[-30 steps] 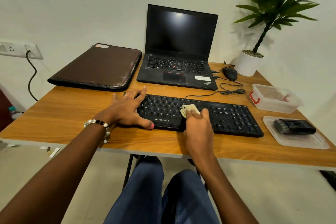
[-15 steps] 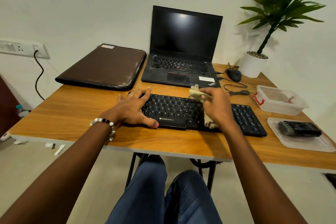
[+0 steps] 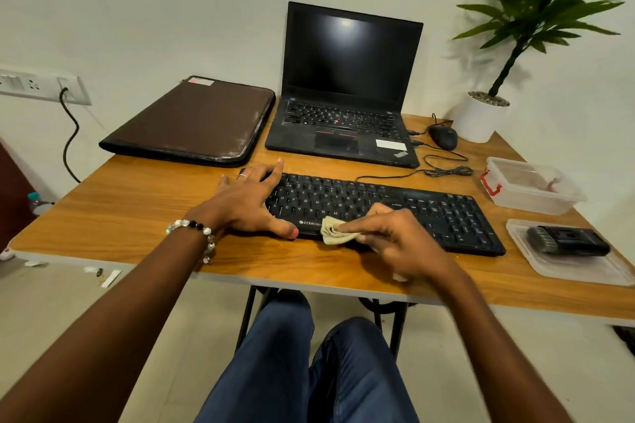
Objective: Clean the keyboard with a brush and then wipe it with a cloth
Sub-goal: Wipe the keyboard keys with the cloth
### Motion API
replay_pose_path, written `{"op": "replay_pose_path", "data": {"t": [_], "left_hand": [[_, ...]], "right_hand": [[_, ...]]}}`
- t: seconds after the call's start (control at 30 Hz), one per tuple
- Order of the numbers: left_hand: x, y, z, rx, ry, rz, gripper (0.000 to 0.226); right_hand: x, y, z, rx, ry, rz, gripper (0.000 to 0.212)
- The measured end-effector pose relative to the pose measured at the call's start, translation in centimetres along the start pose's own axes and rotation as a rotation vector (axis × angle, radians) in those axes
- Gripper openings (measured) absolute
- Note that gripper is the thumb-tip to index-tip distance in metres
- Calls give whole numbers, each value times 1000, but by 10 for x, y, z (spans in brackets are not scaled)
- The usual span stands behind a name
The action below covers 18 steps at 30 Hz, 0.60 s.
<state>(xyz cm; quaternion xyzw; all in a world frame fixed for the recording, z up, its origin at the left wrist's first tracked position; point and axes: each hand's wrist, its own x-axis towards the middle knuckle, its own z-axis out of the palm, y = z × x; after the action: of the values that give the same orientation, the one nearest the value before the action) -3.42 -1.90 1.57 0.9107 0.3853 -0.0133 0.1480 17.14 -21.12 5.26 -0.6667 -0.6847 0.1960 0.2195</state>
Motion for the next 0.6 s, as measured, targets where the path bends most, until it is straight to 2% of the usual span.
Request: {"op": "replay_pose_path", "data": {"t": [0.03,0.07,0.13,0.17,0.2,0.23,0.33,0.4,0.47,0.6], "left_hand": [[0,0,0,-4,-2,2,143],[-1,0,0,-5,-4,5,142],[-2,1,0,-6,-6,11,142],[-2,1,0,-7,-5,13,141],[-3,1,0,-7,-2,15,141],[-3,1,0,-6,1,17,141],[-2,1,0,0,3,17,141],[-2,1,0,7,5,12,141],[-2,1,0,11,1,4,141],[-1,1,0,26,-3,5,141]], "right_hand": [[0,2,-13,66,-25,6,37],[4,7,-23,134,26,27,36],[25,20,-35,176,309,138,33],[38,25,-36,98,442,206,31],[50,29,-35,-1,504,252,32],[60,31,-30,-83,491,270,33],[71,27,-2,-281,298,202,41],[67,17,14,-367,277,114,45],[58,7,22,-338,254,57,44],[24,-3,18,-155,96,-91,37]]}}
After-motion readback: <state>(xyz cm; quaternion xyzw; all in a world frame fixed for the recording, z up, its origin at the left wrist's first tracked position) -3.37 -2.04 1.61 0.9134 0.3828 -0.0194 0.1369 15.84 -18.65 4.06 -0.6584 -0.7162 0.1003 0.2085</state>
